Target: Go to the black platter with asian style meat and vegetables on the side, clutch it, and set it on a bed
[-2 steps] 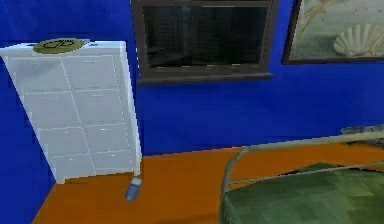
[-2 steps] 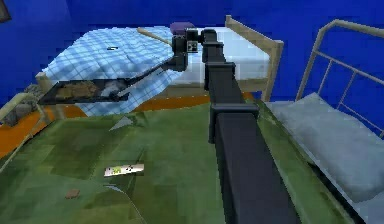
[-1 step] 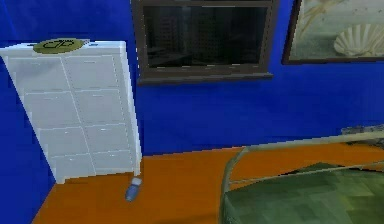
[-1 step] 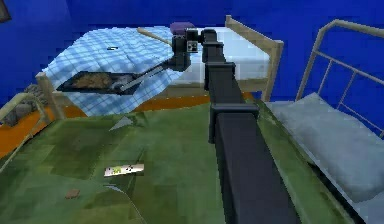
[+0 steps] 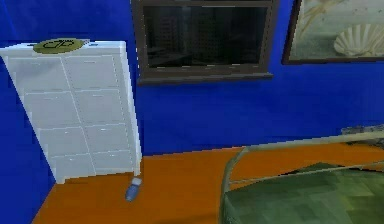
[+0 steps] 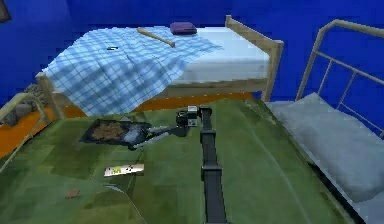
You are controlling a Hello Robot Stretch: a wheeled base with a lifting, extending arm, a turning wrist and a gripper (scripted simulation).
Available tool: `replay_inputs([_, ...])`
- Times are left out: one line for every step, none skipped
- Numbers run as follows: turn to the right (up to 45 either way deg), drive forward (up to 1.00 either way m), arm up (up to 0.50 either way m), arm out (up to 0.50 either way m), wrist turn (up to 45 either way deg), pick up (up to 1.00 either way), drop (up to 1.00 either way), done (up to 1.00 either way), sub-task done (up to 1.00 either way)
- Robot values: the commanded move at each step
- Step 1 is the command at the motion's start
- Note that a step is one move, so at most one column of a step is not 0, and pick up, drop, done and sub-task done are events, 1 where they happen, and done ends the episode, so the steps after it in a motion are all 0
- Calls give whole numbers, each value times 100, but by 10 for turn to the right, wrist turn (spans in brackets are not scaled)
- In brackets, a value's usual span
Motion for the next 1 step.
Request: replay_inputs([0,0,-32,0,0,0,0,0,0])
